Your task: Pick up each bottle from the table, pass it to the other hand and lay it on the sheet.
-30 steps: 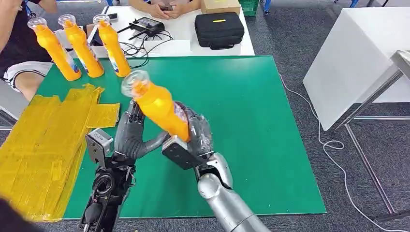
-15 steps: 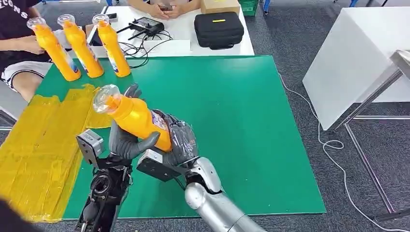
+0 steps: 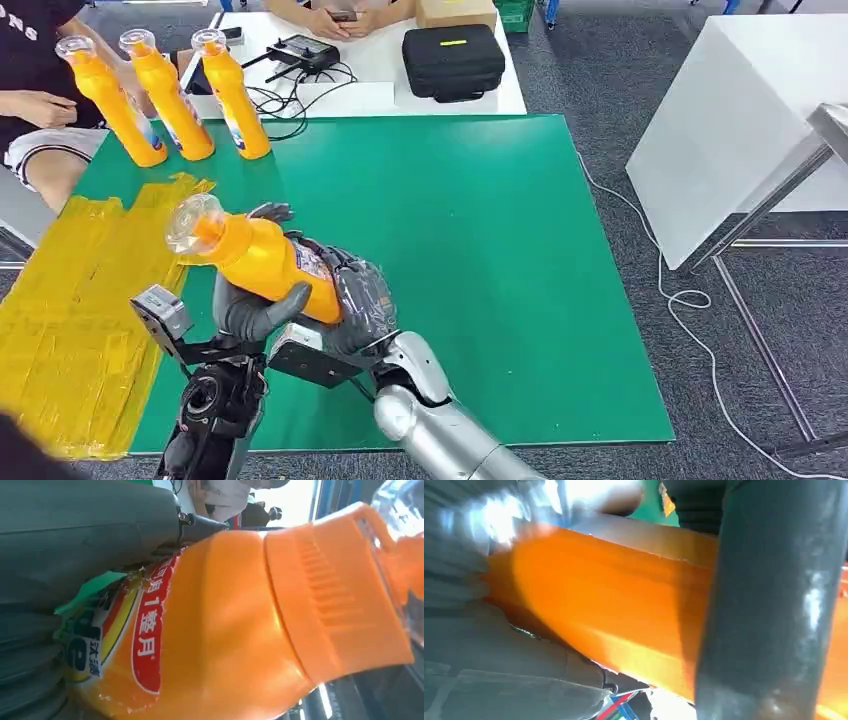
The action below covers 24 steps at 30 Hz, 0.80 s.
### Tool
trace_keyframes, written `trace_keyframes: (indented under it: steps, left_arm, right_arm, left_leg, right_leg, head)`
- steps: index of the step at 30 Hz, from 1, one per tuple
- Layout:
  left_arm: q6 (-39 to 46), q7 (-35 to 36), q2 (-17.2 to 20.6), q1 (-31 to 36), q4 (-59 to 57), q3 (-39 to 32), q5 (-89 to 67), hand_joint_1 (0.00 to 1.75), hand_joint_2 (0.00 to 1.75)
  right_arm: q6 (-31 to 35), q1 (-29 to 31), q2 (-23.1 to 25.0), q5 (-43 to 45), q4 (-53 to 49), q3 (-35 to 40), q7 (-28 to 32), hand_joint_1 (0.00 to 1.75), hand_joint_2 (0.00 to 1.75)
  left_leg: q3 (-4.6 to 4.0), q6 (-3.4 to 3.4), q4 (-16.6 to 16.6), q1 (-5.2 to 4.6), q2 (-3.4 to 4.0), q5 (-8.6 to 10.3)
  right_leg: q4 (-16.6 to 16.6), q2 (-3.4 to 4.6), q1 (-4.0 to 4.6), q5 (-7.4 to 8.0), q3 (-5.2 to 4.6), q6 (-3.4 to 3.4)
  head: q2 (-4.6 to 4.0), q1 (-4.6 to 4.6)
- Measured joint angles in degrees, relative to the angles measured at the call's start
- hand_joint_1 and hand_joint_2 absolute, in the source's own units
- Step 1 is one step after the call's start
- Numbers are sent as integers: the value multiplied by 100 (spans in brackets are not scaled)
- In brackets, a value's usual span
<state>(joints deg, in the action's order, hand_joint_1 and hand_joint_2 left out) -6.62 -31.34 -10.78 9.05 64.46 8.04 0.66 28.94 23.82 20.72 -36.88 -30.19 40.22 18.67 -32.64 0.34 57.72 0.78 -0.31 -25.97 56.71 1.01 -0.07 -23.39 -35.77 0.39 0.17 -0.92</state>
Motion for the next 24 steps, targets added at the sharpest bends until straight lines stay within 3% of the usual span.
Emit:
trace_keyframes:
  steps: [10,11,15,20,24]
  left_arm:
    - [83,-35,-11,-21,13,31,238,175,175]
    - [87,-35,-20,-20,13,37,245,175,175]
    - [184,-35,-37,-9,-11,94,273,175,175]
    - [516,-77,-46,33,40,85,273,175,175]
    - [1170,-170,0,26,227,-21,-115,175,175]
  right_arm:
    - [94,5,-4,42,99,-39,107,175,175]
    - [153,-2,-7,40,103,-52,125,0,175]
    - [306,-36,-59,298,101,-219,284,0,175]
    - [-127,-334,-297,956,-333,-827,571,0,175]
    - [-553,-773,-546,1488,-1255,-1474,723,0,175]
  left_leg:
    - [1,0,0,0,0,0]
    - [1,0,0,0,1,0]
    - [0,0,0,-1,0,0]
    - [-5,0,0,-1,-3,0]
    - [-7,1,0,-1,-8,0]
  right_leg:
    - [0,0,0,0,-1,0]
    - [0,0,0,0,-1,0]
    - [0,0,0,0,-3,0]
    - [0,-2,-1,0,-2,0]
    - [0,-5,-2,0,-3,0]
  head:
    - [0,0]
    - [0,0]
    - [0,0]
    - [0,0]
    - [0,0]
